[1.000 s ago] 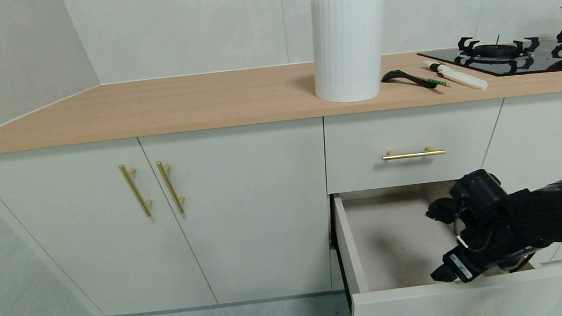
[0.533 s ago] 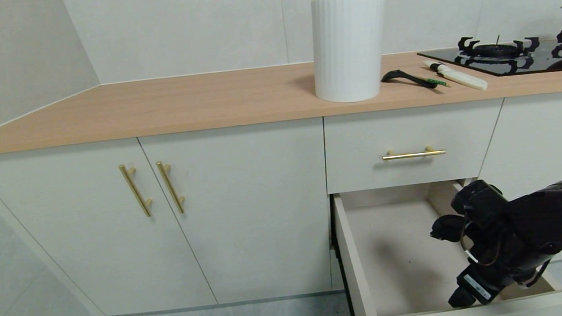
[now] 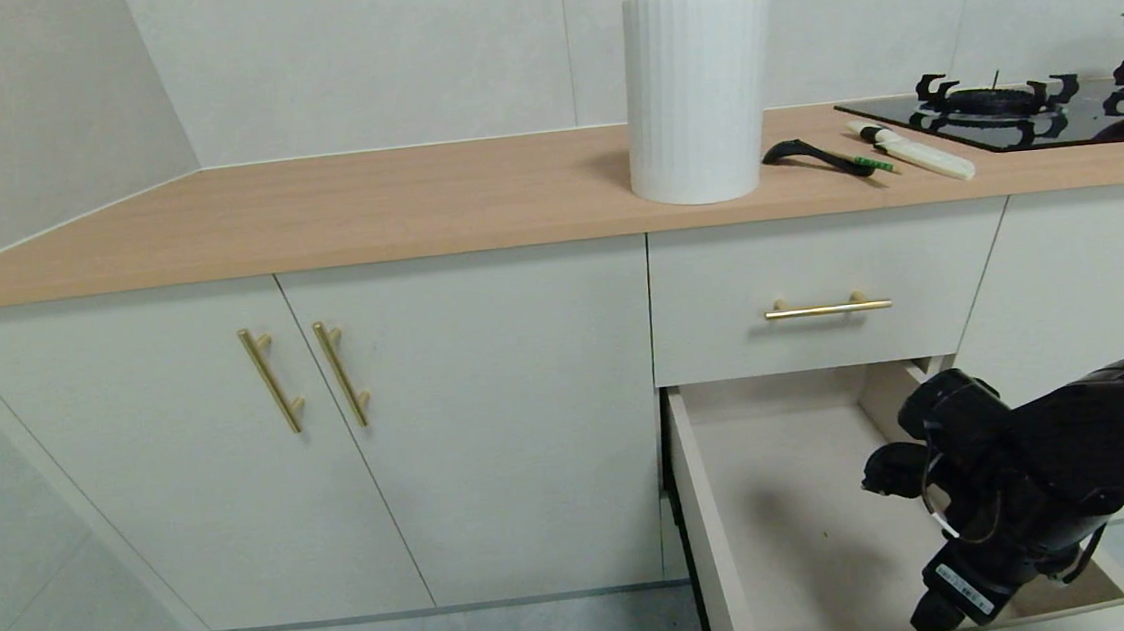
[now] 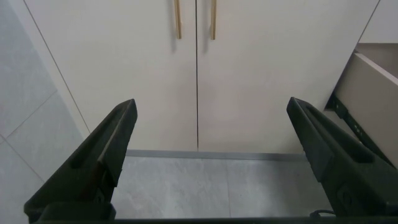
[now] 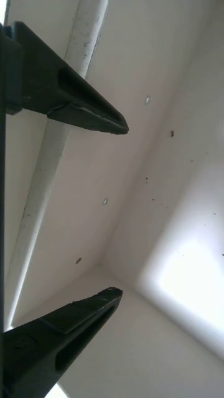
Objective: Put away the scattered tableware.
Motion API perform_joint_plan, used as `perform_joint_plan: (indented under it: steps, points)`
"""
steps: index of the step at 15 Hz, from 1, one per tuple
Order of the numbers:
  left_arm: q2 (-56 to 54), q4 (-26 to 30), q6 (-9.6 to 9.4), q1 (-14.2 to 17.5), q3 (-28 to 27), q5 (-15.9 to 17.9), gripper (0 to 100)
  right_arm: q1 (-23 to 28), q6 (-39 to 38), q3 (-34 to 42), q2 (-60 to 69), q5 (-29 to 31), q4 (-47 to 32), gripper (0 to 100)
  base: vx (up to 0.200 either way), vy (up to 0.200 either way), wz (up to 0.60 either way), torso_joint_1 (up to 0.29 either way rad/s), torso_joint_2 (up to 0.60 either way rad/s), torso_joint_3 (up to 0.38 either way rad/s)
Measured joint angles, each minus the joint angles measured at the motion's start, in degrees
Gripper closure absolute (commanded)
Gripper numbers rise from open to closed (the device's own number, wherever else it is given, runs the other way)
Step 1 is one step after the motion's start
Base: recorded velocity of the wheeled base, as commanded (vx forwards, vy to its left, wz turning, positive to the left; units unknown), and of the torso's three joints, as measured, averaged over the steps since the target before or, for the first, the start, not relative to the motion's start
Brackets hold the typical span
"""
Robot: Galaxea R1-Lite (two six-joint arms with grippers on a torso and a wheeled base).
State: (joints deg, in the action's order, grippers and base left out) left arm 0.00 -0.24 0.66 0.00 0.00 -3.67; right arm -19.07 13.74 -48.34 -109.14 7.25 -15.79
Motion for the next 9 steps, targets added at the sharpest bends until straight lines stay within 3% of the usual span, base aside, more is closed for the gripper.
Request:
perform_joint_plan:
  steps: [5,9]
  points:
    - [0.0,0.0,0.0,0.0,0.0,0.0,0,0.7,-6.7,-2.8,-0.1,0.4,8.0,0,0.0,0.0,0.0,0.0,0.0,0.0]
    - [0.0,0.0,0.02,0.0,0.0,0.0,0,2.2,-10.8,-2.5,0.2,0.7,22.3,0,0.0,0.0,0.0,0.0,0.0,0.0]
